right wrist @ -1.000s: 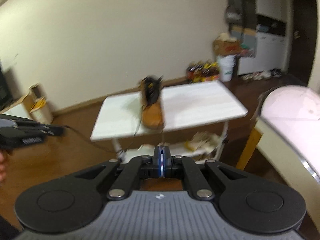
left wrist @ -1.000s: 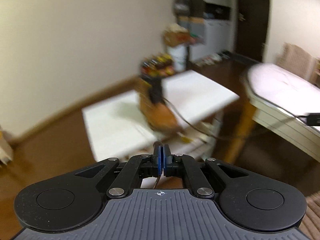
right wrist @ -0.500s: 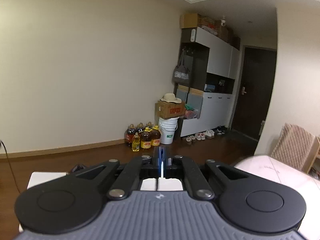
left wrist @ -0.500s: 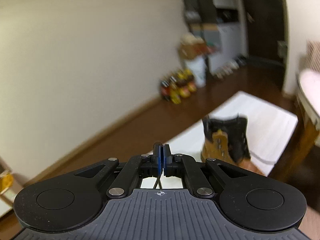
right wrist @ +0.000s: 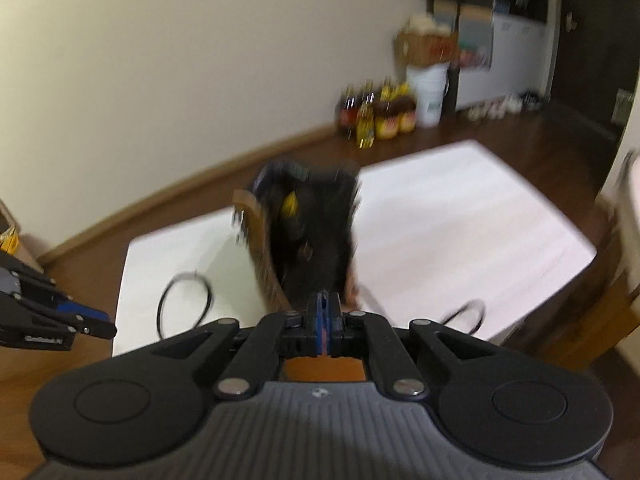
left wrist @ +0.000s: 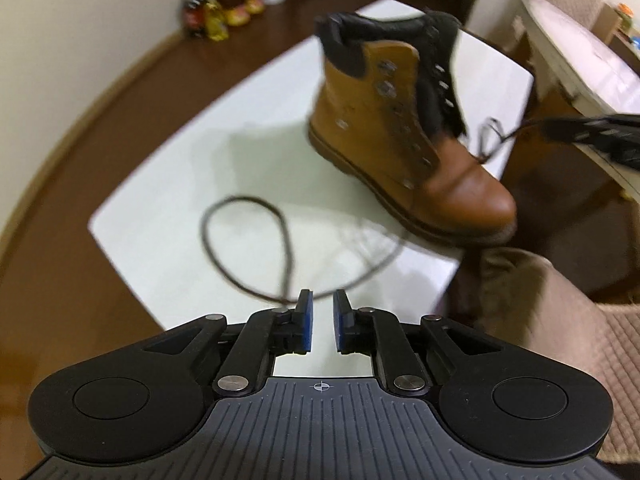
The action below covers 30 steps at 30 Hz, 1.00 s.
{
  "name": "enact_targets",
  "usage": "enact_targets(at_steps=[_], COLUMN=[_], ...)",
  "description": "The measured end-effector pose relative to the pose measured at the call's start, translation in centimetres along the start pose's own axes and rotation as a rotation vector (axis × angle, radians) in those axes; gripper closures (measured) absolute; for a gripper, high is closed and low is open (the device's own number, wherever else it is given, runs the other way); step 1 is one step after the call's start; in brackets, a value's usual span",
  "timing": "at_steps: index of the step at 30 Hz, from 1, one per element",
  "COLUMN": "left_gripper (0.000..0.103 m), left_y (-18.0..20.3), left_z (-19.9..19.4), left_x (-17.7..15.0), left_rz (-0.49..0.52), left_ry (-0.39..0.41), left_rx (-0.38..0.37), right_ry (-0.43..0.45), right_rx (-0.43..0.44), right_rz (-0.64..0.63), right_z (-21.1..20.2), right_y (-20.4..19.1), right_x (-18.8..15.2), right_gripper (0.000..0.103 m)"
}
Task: Lace up shoes with both hands
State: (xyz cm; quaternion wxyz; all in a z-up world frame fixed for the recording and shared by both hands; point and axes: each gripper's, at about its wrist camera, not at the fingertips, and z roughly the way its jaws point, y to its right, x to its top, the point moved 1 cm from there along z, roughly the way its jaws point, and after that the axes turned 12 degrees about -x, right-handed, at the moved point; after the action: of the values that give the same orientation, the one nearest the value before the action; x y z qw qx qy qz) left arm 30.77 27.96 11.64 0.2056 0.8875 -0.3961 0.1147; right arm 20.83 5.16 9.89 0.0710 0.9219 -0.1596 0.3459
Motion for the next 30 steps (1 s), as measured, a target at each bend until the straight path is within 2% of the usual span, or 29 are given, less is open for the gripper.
enact_targets(at_steps=[10, 14, 16, 21, 25, 30], left_gripper=[0.091, 0.089, 0.087, 0.087, 0.085, 0.084], left_y=[1.7, 2.8, 3.4, 3.7, 3.5, 3.5], left_z=[3.6, 5.0, 5.8, 8.4, 10.0, 11.4], left_x=[1.9, 2.5, 2.6, 2.4, 2.4, 2.6], left_rz=[-0.048, -0.037, -0.035, -0.032, -0.018, -0.019], left_ry=[-0.014, -0.018, -0.025, -0.075, -0.103, -0.091], left_rx=[-0.108, -0.158, -0.168, -0.228, -0.292, -0.304], right_ry=[-0.226, -0.33, -0.399, -0.508, -0.502, -0.476], right_rx=[0.137, 0.281, 0.343, 0.432, 0.444, 0.364], right_rz=[0.125, 0.363, 0.496, 0.549, 0.623, 0.71], right_z=[5.4, 7.0, 8.0, 9.7, 8.8, 6.6], right_y=[-1.1, 1.2, 2.8, 3.8, 4.7, 6.4], right_x=[-3.4, -3.9, -4.5, -5.5, -5.7, -6.2], right_gripper=[0.1, 0.1, 0.097, 0.089, 0.088, 0.088])
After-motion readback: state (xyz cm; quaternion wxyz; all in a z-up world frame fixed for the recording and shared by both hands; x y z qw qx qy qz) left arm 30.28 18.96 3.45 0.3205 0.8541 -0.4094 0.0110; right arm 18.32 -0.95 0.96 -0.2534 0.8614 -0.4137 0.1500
